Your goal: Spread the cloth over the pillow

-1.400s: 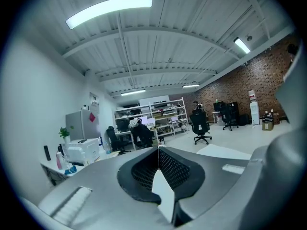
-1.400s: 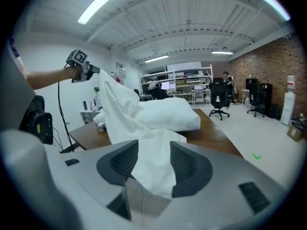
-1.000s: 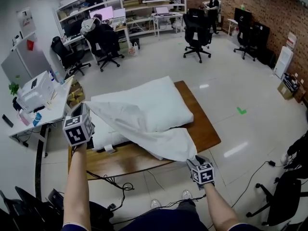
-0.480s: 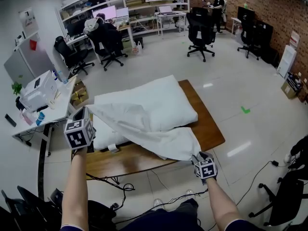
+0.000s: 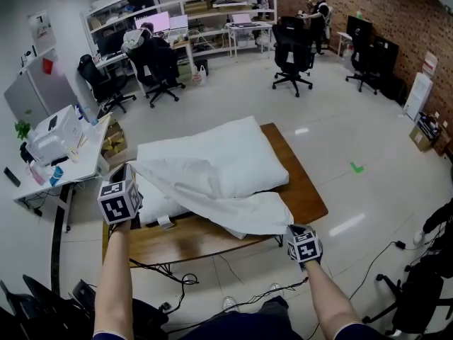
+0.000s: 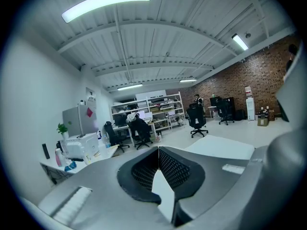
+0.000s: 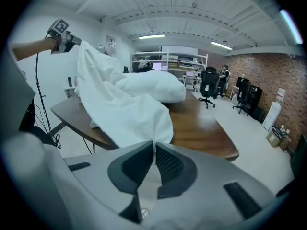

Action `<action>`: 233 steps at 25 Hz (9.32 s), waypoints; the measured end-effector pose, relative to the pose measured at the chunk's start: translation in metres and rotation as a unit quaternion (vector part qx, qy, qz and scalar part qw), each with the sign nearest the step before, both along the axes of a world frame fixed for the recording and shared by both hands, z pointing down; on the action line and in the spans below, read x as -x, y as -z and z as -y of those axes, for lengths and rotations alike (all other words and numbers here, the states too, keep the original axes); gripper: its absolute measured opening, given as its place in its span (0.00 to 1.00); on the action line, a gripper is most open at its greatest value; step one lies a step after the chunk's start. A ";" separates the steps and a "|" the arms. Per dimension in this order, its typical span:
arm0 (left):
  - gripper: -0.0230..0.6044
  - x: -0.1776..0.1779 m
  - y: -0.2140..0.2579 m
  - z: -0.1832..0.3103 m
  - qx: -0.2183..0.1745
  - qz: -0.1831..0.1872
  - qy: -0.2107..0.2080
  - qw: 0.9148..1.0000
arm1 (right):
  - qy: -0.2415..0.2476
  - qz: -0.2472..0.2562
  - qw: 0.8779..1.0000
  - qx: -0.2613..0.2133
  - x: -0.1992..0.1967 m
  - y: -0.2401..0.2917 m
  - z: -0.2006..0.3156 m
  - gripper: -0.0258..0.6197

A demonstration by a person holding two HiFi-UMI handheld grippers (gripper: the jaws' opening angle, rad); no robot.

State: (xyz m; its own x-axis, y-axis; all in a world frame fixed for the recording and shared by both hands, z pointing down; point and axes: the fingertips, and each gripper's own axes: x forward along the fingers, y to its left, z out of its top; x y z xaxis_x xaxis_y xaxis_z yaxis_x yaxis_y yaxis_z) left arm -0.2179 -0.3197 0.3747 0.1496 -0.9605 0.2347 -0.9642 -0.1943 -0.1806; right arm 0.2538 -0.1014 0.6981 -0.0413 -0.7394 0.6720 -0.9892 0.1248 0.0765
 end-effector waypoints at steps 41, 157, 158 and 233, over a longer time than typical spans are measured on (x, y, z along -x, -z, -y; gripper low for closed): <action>0.06 0.091 0.160 -0.005 -0.127 -0.109 0.060 0.984 | 0.012 -0.130 0.924 -0.360 -0.065 0.463 0.136 0.08; 0.06 0.137 -0.051 0.278 0.097 -0.070 0.146 0.982 | 0.061 -0.122 0.969 -0.206 -0.057 0.281 0.497 0.04; 0.06 0.137 -0.061 0.284 0.105 -0.066 0.145 0.982 | 0.062 -0.122 0.970 -0.201 -0.057 0.274 0.501 0.04; 0.19 0.132 -0.230 0.321 0.273 -0.015 0.073 0.959 | 0.001 -0.074 0.997 -0.008 -0.100 0.097 0.534 0.19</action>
